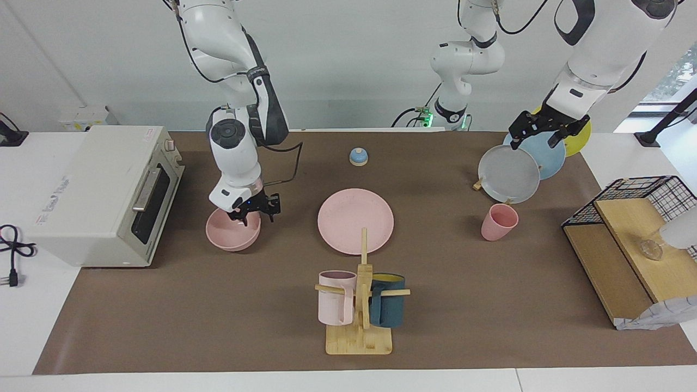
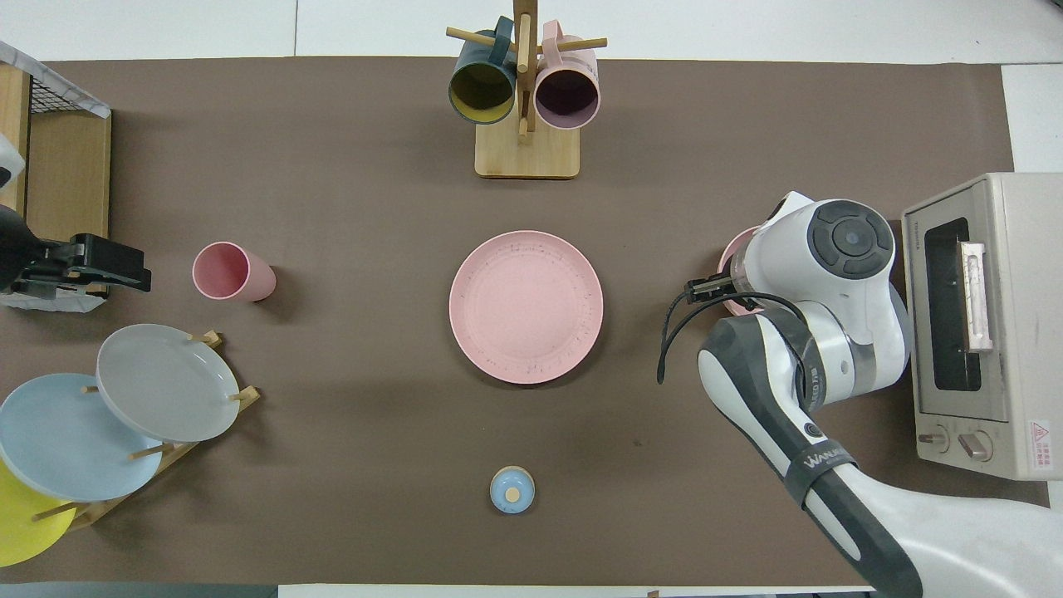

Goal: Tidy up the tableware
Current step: 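Reach the right gripper to the pink bowl and grasp its rim, then carry the bowl toward the pink plate while the left gripper reaches the cup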

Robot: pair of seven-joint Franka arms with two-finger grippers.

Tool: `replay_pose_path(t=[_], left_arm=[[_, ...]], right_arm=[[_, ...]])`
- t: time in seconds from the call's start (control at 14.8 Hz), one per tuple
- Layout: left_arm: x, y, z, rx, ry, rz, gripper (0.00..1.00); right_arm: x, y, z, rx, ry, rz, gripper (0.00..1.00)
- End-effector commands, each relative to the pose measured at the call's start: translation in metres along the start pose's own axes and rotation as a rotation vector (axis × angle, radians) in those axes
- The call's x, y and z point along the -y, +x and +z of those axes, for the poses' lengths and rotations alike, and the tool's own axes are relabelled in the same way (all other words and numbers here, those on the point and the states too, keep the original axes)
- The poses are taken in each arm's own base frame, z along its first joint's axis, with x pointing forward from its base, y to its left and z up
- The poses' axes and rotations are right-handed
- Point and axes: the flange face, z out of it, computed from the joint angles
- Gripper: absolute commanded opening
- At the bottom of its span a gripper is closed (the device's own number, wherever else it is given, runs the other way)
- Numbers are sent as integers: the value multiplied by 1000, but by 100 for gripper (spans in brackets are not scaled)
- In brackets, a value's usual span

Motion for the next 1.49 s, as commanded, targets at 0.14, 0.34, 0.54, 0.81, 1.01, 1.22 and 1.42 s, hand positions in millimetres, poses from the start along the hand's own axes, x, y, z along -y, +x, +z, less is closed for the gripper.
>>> replay_pose_path(t=[0.14, 0.34, 0.54, 0.81, 1.01, 1.22, 1.42], left_arm=[[3, -5, -5, -1, 16, -2, 100], [3, -5, -5, -5, 15, 0, 100], [2, -4, -6, -11, 15, 1, 100], [2, -3, -7, -20, 14, -2, 100], [2, -3, -7, -22, 14, 3, 100], [2, 1, -9, -51, 9, 0, 100], [2, 2, -7, -51, 7, -1, 100]], right_arm=[[-2, -1, 9, -4, 1, 2, 58], [-2, 0, 15, -4, -1, -4, 47], [-2, 0, 15, -1, -10, -20, 19], [0, 0, 13, 20, -44, -54, 0], [15, 7, -2, 31, -66, -91, 0], [67, 30, -31, 73, -84, -125, 0], [160, 61, -58, 99, -135, -13, 0]])
